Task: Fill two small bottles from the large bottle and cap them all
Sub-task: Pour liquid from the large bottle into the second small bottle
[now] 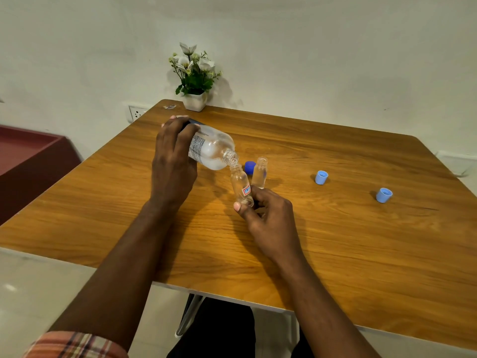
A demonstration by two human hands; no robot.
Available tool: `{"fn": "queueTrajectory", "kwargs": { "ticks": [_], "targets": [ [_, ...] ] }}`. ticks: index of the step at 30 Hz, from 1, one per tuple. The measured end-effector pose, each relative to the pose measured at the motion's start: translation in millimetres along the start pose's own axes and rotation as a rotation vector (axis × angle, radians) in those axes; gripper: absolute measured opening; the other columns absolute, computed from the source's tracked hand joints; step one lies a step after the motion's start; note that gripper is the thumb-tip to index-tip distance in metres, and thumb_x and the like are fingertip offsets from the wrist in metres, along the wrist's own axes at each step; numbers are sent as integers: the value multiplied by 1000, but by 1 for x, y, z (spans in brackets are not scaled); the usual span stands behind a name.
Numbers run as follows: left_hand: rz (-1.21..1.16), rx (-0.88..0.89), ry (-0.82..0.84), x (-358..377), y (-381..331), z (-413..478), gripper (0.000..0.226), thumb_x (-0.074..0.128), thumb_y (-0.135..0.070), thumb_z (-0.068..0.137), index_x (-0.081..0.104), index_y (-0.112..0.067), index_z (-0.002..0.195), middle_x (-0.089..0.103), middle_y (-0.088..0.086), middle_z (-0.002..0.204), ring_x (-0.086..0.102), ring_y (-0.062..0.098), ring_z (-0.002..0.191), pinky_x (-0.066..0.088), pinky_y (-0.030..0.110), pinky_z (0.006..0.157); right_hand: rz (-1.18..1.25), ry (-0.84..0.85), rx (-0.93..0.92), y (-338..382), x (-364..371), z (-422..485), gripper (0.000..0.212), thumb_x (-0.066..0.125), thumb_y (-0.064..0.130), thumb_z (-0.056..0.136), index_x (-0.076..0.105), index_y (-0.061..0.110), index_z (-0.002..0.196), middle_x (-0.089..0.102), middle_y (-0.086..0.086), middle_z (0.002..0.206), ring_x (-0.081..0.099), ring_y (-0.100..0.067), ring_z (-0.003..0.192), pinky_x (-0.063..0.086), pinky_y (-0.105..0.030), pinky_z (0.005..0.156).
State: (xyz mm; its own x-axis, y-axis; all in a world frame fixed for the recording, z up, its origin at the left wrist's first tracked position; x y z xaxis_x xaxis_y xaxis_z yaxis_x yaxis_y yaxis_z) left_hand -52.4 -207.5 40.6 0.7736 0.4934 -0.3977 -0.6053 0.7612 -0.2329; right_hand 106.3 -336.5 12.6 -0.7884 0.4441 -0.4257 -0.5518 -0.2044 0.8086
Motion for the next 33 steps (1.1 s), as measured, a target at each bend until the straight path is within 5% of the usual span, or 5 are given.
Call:
{"fn": "queueTrajectory", "kwargs": {
  "ticks": [33],
  "targets": [
    [-4, -1, -2, 0, 0, 0, 56, 71, 7, 79, 43, -11, 124, 53, 23, 129, 42, 34, 128, 41, 51, 104, -8, -7, -4, 0, 0, 0, 23, 68, 31, 80, 73, 20, 99, 72, 6, 91, 64, -9, 81, 53, -40, 71]
  ]
}}
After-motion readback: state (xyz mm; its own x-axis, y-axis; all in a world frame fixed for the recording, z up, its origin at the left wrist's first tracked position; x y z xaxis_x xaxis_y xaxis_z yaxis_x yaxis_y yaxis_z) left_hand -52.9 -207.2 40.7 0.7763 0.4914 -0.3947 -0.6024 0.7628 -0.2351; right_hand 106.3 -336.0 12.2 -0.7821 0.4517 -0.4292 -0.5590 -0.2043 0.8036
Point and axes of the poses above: each hand's wrist, its own z-axis towards the middle knuckle, its own x-axis out of the palm, y = z × x, the point moved 2 cm from there along z, towards the middle knuckle
